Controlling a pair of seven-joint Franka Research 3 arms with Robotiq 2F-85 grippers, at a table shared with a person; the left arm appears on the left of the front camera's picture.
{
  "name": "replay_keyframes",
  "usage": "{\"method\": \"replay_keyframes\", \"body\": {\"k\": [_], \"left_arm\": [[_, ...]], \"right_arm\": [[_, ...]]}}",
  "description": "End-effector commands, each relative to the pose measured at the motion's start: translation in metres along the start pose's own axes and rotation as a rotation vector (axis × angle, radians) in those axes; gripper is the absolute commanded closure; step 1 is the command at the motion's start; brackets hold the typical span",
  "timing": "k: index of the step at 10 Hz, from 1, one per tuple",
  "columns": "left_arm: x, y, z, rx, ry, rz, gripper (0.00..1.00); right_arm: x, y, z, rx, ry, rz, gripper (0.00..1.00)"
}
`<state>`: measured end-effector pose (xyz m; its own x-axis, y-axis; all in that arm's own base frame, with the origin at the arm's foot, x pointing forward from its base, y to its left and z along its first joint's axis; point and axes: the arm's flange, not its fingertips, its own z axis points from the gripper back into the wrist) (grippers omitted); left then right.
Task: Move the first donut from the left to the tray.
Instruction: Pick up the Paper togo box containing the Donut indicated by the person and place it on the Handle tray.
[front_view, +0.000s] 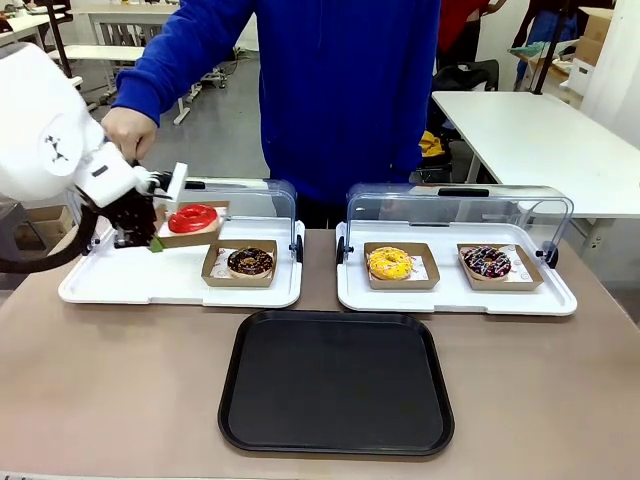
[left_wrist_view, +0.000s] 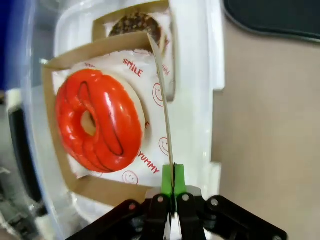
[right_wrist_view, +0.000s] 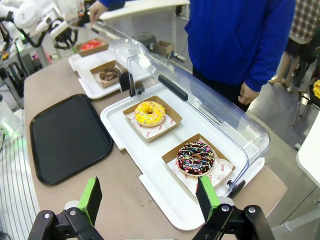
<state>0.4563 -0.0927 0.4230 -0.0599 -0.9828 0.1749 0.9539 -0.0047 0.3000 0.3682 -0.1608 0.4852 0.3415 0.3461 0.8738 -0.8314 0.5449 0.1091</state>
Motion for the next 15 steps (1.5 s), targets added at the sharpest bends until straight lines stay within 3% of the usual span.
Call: {"method": "replay_keyframes", "body": {"k": [1,4,6,7,8,11,12,15], "left_arm": [[0.029,-0.026,0.008,-0.007,0.023,-0.015,0.98],[0.074,-0.082,0.021,-0.026,0.019,-0.075,0.98],[0.086,-0.11,0.026,-0.057,0.02,-0.083,0.98],[0.083,-0.107,0.029,-0.077,0.077,-0.124,0.98],[0.091,-0.092,0.021,-0.055,-0.005,-0.095,0.98],[0.093,-0.095,0.024,-0.073,0.011,-0.106,0.98],[0.126,-0.11,0.006,-0.048,0.027,-0.162,0.98],[0.22,-0.156,-0.012,-0.046,-0.021,-0.162,0.98]], "right_arm": [[0.002,-0.002,-0.001,-0.003,-0.032,0.026,0.0],[0.002,-0.002,-0.001,-0.003,-0.032,0.026,0.0],[0.002,-0.002,-0.001,-0.003,-0.032,0.026,0.0],[0.002,-0.002,-0.001,-0.003,-0.032,0.026,0.0],[0.002,-0.002,-0.001,-0.003,-0.032,0.026,0.0],[0.002,-0.002,-0.001,-0.003,-0.032,0.026,0.0],[0.002,-0.002,-0.001,-0.003,-0.032,0.026,0.0],[0.002,-0.002,-0.001,-0.003,-0.032,0.026,0.0]]}}
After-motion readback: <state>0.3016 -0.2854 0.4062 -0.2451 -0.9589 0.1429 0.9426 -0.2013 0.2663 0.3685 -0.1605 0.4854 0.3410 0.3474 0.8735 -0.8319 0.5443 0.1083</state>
